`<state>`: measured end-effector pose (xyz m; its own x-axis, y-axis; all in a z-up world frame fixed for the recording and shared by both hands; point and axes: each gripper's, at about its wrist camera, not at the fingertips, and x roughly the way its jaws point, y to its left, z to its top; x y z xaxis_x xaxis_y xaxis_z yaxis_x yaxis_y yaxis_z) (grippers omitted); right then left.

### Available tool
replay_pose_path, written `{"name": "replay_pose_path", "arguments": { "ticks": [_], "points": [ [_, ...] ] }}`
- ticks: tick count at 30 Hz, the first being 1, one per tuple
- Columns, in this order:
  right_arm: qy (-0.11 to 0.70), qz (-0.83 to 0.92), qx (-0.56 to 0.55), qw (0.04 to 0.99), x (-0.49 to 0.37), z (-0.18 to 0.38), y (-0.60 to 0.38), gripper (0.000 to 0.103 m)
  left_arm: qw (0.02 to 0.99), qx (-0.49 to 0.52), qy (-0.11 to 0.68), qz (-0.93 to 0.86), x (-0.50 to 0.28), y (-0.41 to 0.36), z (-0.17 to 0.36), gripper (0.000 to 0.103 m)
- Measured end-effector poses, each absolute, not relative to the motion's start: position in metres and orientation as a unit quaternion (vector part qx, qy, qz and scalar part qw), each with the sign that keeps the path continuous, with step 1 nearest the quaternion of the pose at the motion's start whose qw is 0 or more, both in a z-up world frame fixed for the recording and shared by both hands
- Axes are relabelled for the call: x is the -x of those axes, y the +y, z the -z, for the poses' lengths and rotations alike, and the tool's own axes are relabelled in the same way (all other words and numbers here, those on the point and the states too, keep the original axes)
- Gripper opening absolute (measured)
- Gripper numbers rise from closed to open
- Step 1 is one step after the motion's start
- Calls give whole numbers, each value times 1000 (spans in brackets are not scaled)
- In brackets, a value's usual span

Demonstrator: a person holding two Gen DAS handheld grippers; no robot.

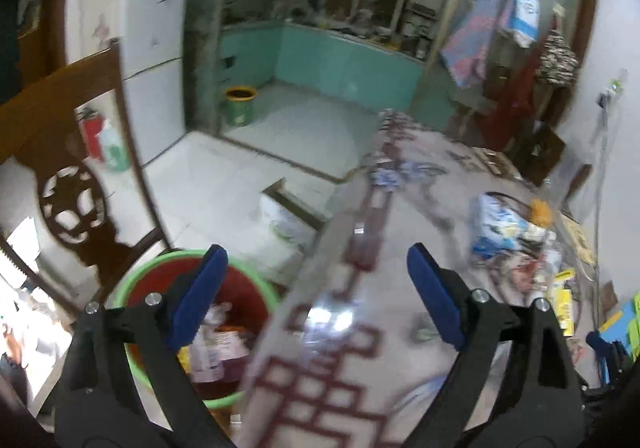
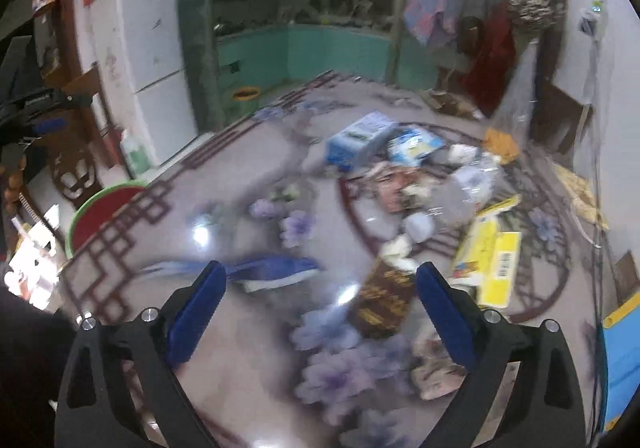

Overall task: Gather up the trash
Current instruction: 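Grasp the brown Baisha cigarette pack with the left tool while the right tool grasps the yellow Cefixime box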

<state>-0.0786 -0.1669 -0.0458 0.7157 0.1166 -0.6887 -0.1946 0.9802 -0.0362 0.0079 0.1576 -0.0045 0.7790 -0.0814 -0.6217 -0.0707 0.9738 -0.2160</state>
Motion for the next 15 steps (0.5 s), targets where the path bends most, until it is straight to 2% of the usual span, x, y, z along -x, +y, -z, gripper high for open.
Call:
{"name": "replay_pose_path", "arguments": {
  "ticks": [3,6,15],
  "points": [
    [372,-68,-23,925,73,53,-198,92,930,133,339,52,-15,128,2,89],
    [383,-53,-75,919,70,57,-220,92,929,102,347,80,-19,92,2,89],
    [416,-4,-150,897,67,56,-277,92,918,41,371,135,-24,20,15,89]
  ]
}}
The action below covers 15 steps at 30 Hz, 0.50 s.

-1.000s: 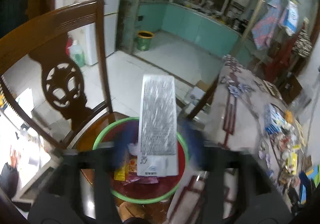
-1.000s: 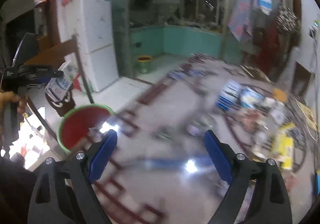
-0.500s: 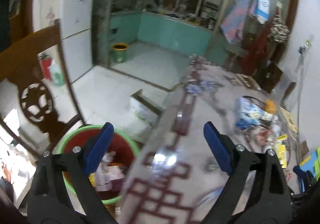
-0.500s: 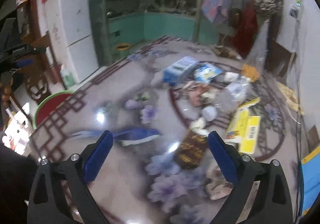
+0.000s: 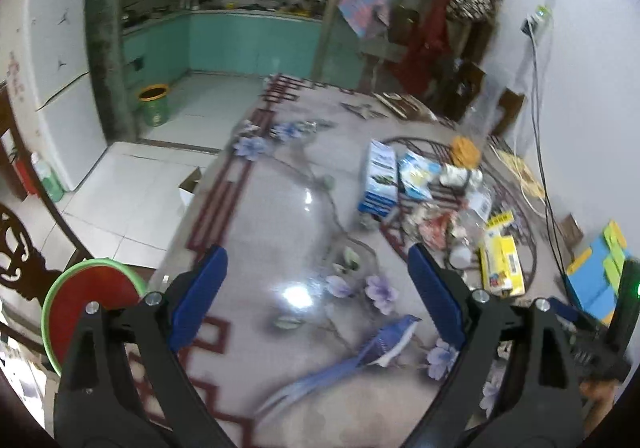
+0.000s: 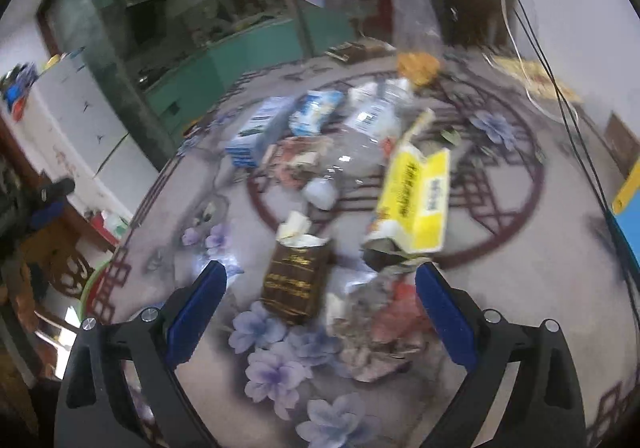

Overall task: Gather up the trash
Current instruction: 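Grasp the brown Baisha cigarette pack with the left tool while the right tool grasps the yellow Cefixime box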

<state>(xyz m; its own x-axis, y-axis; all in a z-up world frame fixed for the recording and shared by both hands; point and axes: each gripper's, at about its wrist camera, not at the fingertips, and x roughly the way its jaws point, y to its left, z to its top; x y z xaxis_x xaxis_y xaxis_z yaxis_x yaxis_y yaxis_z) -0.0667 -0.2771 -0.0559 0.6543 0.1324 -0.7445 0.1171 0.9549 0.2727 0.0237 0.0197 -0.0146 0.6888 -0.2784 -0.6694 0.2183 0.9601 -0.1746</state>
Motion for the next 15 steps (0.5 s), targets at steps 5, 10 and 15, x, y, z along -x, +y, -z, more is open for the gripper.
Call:
{"name": "replay_pose_path", "arguments": {
  "ticks": [5,10,15],
  "points": [
    [458,5,-145,877,34,49,-309,92,908,17,388,160,-24,-10,25,89],
    [515,35,-124,848,-18,81,-332,92,891,-23,410,195,-20,-52,43,89],
    [535,56,-154,829,-33,108,-347,92,873,-68,421,237,-11,-87,56,89]
  ]
}}
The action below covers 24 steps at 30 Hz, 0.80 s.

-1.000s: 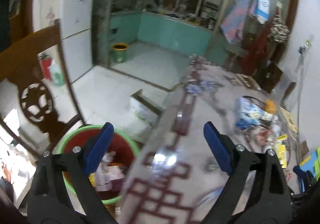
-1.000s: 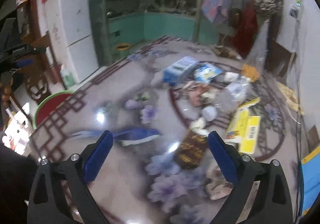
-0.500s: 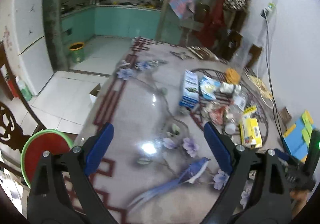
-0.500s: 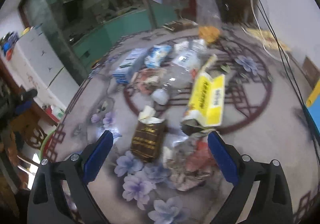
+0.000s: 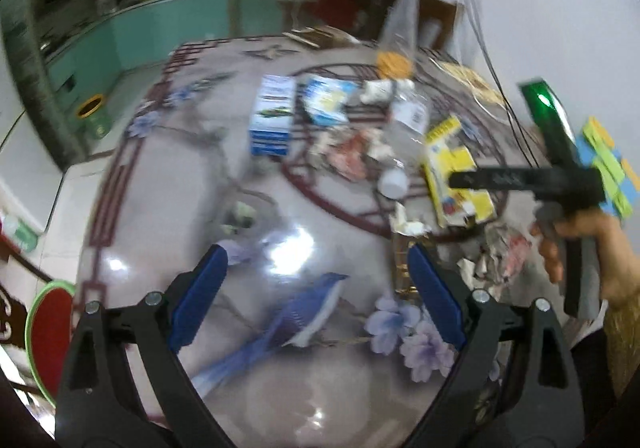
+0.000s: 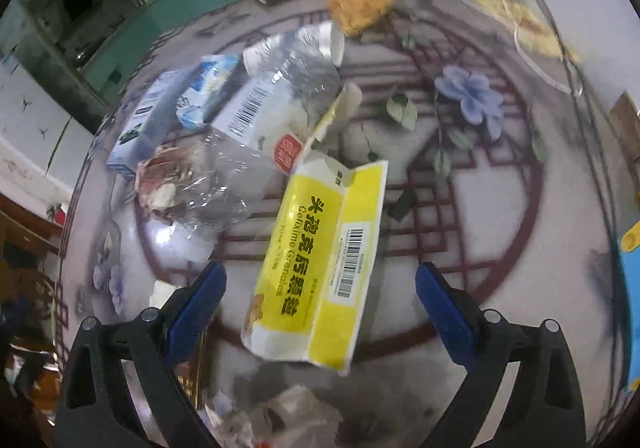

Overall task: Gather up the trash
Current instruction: 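Grasp the brown Baisha cigarette pack with the left tool while the right tool grasps the yellow Cefixime box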

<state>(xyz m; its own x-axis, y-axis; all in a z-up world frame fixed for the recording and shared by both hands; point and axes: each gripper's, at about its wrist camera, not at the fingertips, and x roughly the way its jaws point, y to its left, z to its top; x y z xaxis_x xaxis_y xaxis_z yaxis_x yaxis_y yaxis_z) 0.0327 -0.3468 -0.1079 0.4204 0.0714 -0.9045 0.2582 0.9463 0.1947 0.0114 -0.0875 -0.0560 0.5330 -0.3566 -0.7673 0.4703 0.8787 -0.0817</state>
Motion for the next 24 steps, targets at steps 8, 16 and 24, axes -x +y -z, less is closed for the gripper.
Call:
{"name": "replay_pose_path", "arguments": {
  "ticks": [8,16,24],
  "points": [
    [556,53,-128,820,-41,125,-354,52,844,-84,455,272,-14,-135,84,89],
    [477,32,-196,856,-22,82,-382,44,821,-75,489,285,-21,-163,110,89],
    [461,15,-198,865,-10,67,-375,44,803,-53,521,284,-31,-179,130,57]
  ]
}}
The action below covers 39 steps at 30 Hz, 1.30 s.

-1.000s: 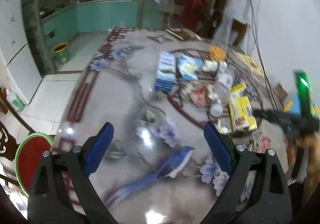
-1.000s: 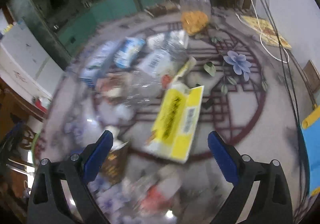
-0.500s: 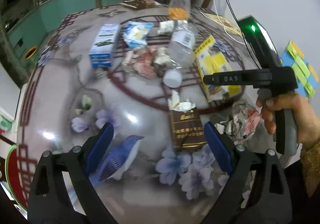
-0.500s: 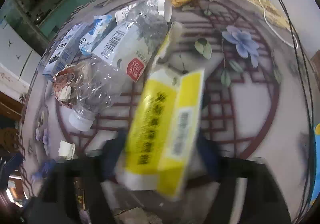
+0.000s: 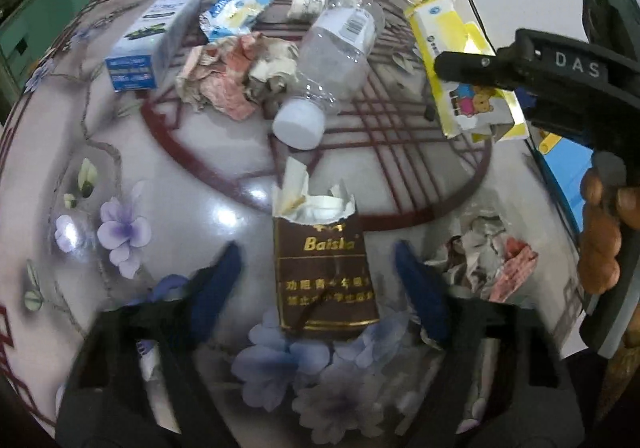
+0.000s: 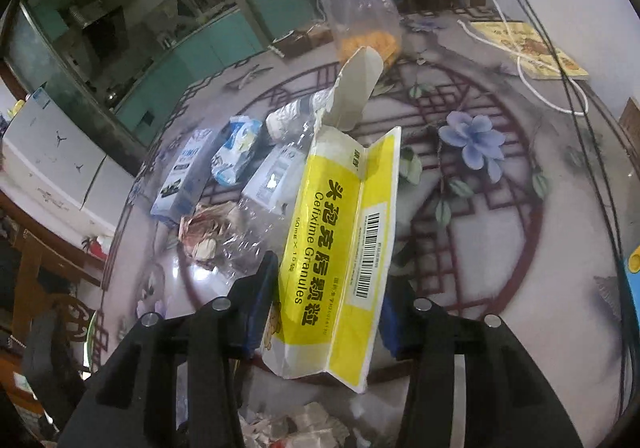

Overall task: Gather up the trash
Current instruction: 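Grasp the brown Baisha cigarette pack with the left tool while the right tool grasps the yellow Cefixime box, then lift the Baisha pack with the left tool while the right tool carries the yellow box toward the bucket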

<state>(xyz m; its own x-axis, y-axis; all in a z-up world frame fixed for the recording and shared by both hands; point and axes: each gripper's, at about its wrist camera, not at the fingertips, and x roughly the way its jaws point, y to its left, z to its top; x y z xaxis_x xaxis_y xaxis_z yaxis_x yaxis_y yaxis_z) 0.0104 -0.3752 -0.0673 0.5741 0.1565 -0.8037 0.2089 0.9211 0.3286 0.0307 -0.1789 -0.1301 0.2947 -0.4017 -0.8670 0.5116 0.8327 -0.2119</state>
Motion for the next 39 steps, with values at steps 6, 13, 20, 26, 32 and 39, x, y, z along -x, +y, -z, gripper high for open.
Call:
{"name": "replay_pose_path", "arguments": {
  "ticks": [6,13,20,26,32,39],
  "points": [
    [451,21,-177,874,-16,63,-364,44,810,-17,512,286,-37,-163,113,42],
    [402,20,-160,901,0,40,-348,44,874,-62,408,258,-22,-131,54,42],
    [365,26,-115,924,21,18,-319,45,891,-53,381,242,-20,-102,30,42],
    [356,25,-111,928,35,21,-290,45,898,-51,367,238,-11,-82,19,42],
    [346,28,-94,933,49,25,-261,46,902,-38,362,233,-8,-60,12,42],
    [349,30,-115,930,62,37,-240,46,909,-33,352,219,-2,-36,3,42]
  ]
}}
